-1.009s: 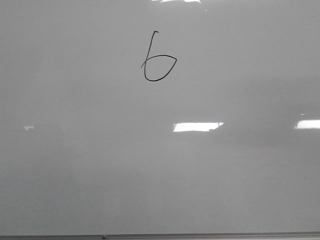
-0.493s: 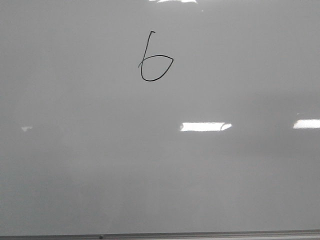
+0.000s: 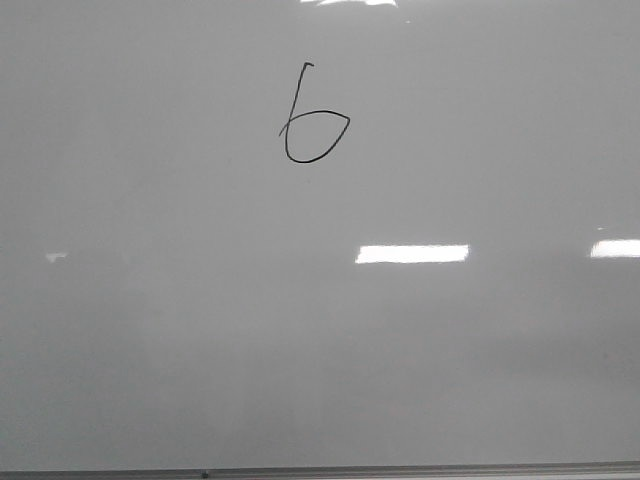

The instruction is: Write number 6 on whiteboard

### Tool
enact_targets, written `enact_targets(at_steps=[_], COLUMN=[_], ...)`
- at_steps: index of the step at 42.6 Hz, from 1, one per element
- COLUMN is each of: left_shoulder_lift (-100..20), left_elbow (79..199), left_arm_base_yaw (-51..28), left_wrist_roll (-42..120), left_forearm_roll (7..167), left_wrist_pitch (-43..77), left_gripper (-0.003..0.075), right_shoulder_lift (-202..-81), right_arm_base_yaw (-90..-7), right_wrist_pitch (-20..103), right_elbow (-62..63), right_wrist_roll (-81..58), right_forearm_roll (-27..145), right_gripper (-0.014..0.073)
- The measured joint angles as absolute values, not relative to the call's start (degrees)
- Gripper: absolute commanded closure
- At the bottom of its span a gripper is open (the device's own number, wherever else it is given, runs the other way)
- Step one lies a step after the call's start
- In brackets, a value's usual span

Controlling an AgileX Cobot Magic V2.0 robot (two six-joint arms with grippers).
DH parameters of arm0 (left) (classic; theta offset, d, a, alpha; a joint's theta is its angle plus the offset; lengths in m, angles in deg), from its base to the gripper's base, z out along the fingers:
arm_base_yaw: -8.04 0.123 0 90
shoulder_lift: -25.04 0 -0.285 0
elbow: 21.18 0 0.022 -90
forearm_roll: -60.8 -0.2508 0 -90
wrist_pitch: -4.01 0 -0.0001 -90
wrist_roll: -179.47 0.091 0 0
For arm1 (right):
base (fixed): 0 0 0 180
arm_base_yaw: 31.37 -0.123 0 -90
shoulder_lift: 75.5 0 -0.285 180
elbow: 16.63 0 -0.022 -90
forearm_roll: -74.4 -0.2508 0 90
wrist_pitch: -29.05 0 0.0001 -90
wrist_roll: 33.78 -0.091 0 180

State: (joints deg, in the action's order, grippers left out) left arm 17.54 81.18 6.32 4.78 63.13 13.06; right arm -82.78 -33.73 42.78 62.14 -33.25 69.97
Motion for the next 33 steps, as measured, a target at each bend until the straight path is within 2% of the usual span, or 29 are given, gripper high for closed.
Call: enact_targets(at_steps=[33], left_shoulder_lift=[17.5], left_elbow=[81.2], left_arm_base_yaw=[6.3], left_wrist_roll=[4.8], left_forearm_roll=[63.2], left_wrist_pitch=[13.1], left_gripper=[0.0741], right_shoulder_lift=[-82.8], right_arm_base_yaw=[-33.7], right_wrist_pitch=[42.8], right_elbow=[62.1], right_wrist_roll=[-33.4], right_forearm_roll=[70.6], right_gripper=[0.0662])
